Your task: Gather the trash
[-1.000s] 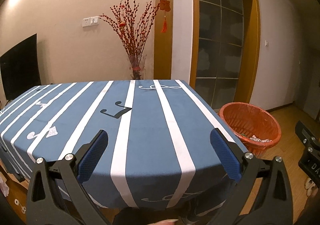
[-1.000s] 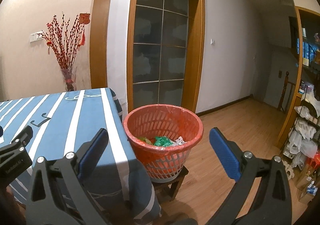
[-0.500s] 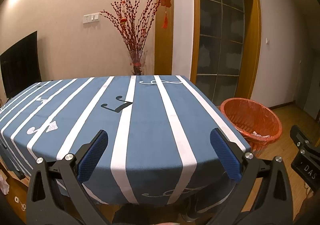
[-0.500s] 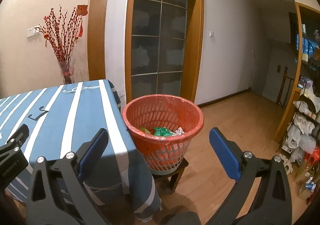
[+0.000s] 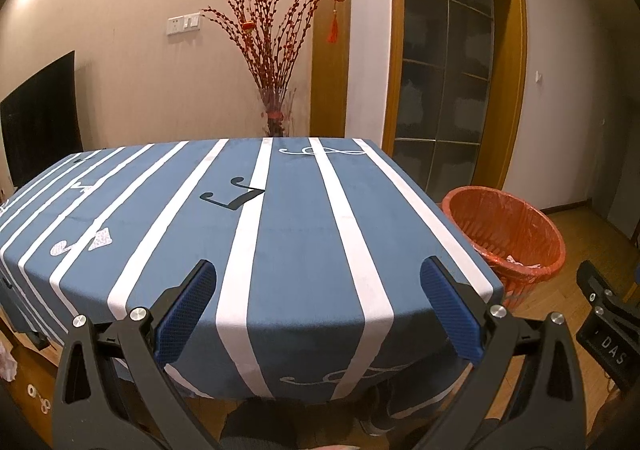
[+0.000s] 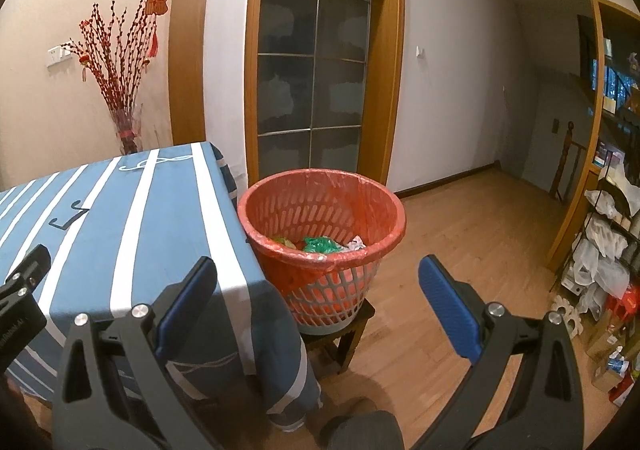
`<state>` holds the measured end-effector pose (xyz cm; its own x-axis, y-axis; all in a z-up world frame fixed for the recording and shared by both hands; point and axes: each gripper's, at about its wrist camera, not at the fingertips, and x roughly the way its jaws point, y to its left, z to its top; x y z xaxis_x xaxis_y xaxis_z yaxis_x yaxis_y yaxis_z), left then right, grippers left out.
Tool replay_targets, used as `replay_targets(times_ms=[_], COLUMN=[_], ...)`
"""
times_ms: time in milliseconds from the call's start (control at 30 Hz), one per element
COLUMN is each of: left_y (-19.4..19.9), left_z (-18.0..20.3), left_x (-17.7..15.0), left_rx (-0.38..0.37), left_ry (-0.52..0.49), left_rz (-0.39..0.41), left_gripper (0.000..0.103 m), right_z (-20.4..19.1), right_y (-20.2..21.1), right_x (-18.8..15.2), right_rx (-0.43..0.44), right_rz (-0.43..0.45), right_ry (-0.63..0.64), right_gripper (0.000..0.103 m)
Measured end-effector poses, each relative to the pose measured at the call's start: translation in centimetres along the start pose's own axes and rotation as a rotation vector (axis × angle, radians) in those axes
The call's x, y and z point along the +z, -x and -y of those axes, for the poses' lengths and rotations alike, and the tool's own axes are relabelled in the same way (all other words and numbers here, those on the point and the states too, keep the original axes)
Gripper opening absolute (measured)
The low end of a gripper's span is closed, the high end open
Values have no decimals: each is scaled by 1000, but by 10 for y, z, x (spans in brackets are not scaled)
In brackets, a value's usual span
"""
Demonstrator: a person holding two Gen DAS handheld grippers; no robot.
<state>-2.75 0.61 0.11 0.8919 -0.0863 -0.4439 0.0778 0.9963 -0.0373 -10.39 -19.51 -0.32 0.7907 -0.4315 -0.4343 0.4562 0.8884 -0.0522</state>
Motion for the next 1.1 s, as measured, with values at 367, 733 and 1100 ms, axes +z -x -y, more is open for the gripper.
replay_targets(times_ms=[367, 733, 1100], left_y=[-3, -5, -1], left_z=[-3, -4, -5], left_x=[-2, -1, 3], left_rx=[-1, -1, 12], left_ry=[13, 22, 29], left_rz=[-22, -34, -10], left_gripper=[100, 100, 100], right_z=[-1, -2, -4], right_y=[-5, -7, -5], right_x=[-1, -3, -3], right_rx=[0, 1, 8], right_rz=[-24, -25, -28], right_ry=[1, 7, 17], right_gripper=[99, 99, 99])
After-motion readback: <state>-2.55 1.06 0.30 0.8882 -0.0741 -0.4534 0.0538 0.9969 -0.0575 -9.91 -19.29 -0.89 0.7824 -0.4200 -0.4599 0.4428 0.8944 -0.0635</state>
